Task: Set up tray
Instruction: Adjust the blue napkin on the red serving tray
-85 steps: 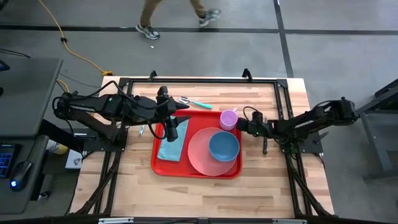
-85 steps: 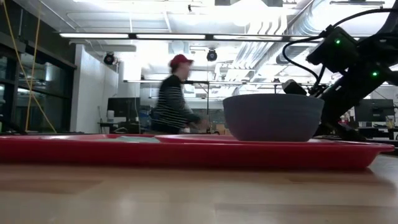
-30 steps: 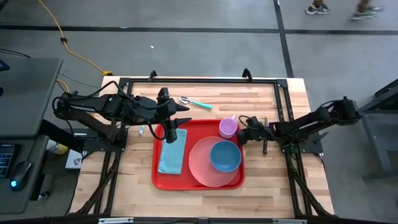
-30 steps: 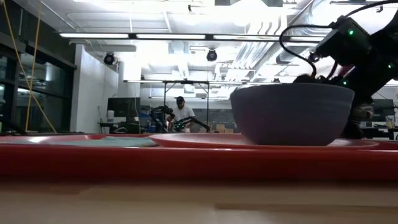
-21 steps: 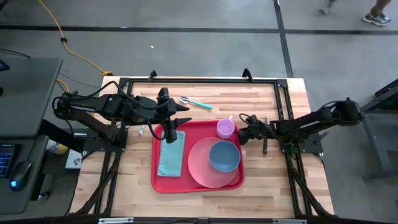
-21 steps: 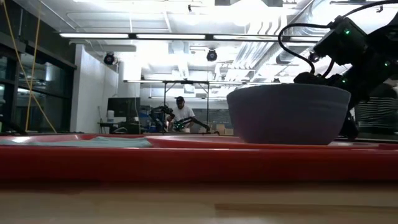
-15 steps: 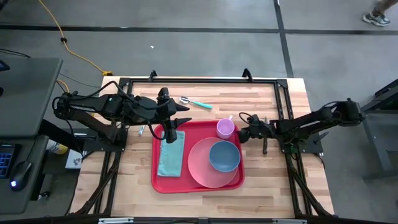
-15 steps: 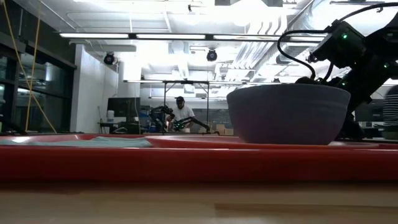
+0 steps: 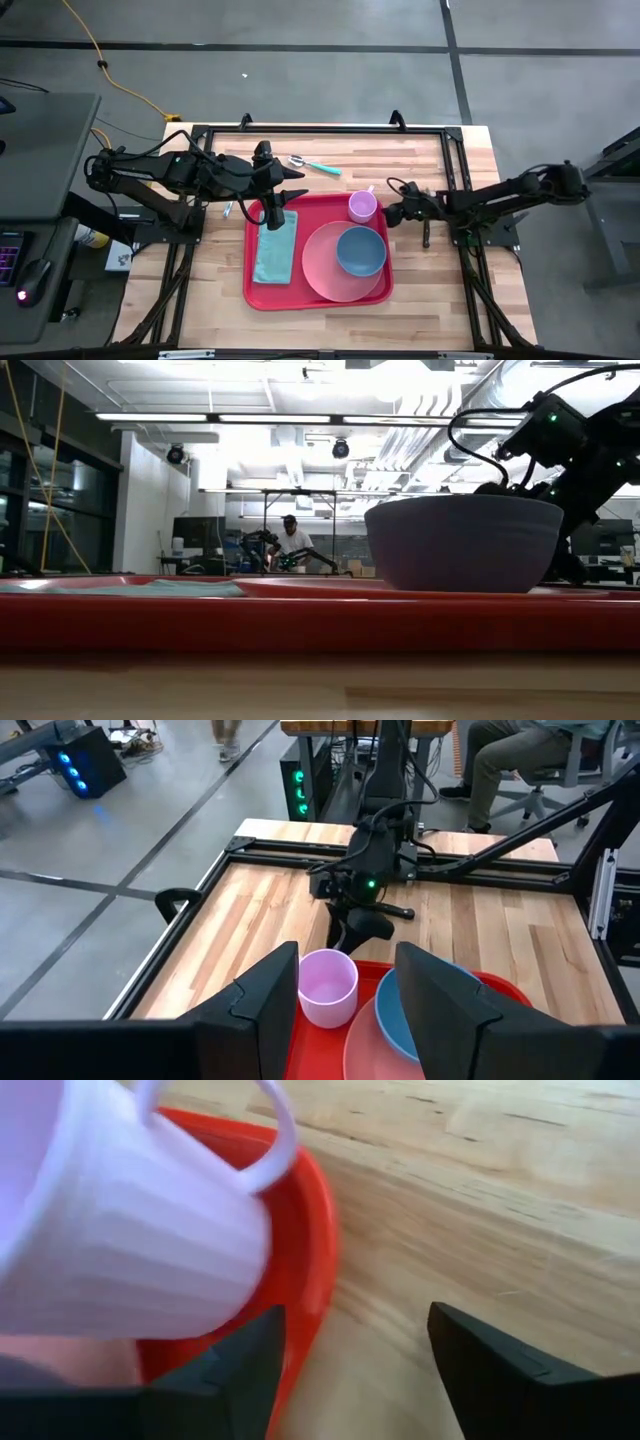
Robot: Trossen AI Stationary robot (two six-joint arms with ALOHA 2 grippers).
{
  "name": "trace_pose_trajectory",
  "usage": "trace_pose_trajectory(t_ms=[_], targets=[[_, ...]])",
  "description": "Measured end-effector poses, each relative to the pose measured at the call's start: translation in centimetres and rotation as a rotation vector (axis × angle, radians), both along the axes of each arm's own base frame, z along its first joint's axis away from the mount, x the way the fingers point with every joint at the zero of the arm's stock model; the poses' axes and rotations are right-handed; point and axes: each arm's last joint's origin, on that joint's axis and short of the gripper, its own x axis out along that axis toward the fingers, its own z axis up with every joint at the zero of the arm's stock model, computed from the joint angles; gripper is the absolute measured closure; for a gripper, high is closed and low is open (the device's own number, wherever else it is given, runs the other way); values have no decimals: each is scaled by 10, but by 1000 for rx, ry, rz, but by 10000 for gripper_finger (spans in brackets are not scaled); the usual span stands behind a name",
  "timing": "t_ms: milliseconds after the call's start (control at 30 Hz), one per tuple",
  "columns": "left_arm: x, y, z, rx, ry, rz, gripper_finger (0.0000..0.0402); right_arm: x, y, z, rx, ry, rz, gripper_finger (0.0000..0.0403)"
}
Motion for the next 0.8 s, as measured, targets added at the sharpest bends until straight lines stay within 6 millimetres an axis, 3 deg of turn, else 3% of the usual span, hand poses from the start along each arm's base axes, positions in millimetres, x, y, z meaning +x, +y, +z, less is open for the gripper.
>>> trace_pose_trajectory(t_ms=[333, 533, 700, 800], targets=[[-1, 0, -2, -5, 21, 4, 202, -11, 1, 31, -10, -168, 26, 221], [-1, 0, -2, -7, 19, 5, 202, -22, 2, 51, -76, -278, 66, 289], [-1, 0, -2, -7, 19, 5, 202, -23, 2, 100, -225, -432, 150, 381], [-1, 0, -2, -7, 19, 6, 202, -21, 2, 145, -342, -493, 199, 392]])
